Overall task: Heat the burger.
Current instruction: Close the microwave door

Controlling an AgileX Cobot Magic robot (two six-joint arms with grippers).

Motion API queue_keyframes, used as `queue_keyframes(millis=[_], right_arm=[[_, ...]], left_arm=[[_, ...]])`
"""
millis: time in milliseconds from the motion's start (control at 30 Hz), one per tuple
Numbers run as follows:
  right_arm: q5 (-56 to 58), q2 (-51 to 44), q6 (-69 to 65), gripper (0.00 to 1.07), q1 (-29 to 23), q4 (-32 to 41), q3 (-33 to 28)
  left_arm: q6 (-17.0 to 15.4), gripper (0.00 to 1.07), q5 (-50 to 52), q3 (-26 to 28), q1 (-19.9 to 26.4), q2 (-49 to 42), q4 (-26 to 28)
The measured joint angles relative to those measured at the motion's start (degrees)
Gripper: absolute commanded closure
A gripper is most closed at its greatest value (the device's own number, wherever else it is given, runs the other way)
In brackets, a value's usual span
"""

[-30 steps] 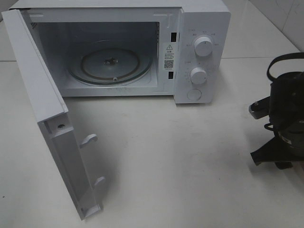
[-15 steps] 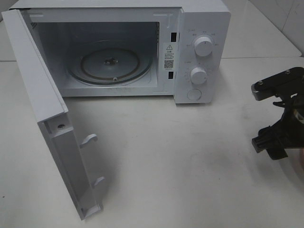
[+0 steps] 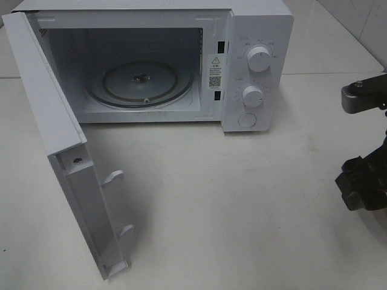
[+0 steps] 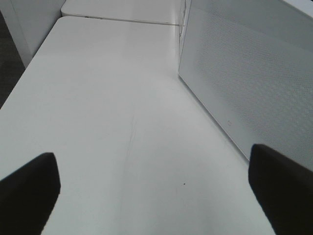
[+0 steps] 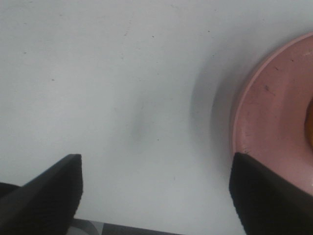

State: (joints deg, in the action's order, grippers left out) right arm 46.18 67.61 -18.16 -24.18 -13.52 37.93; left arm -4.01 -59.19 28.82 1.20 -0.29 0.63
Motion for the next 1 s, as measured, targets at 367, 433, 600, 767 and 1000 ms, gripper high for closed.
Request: queue_keyframes(millis=[367, 433, 600, 767, 1000], right_arm=[[6.42, -14.44, 5.16, 0.31, 0.0, 3.72, 0.0], [7.73, -17.42, 5.44, 0.31, 0.0, 4.07, 0.0], [10.94, -24.18, 7.62, 0.31, 0.0, 4.35, 0.0], [13.52, -29.62, 8.37, 0.31, 0.0, 4.41, 0.0], [15.18, -40.91, 9.63, 0.31, 0.17, 4.58, -2.46]], left_arm=[[0.0, 0.07, 0.0, 0.0, 0.0, 0.0, 0.0], [0.0, 0.07, 0.0, 0.0, 0.0, 0.0, 0.0], [0.0, 0.07, 0.0, 0.0, 0.0, 0.0, 0.0], [0.0, 0.07, 0.0, 0.0, 0.0, 0.0, 0.0], [0.0, 0.07, 0.0, 0.0, 0.0, 0.0, 0.0]])
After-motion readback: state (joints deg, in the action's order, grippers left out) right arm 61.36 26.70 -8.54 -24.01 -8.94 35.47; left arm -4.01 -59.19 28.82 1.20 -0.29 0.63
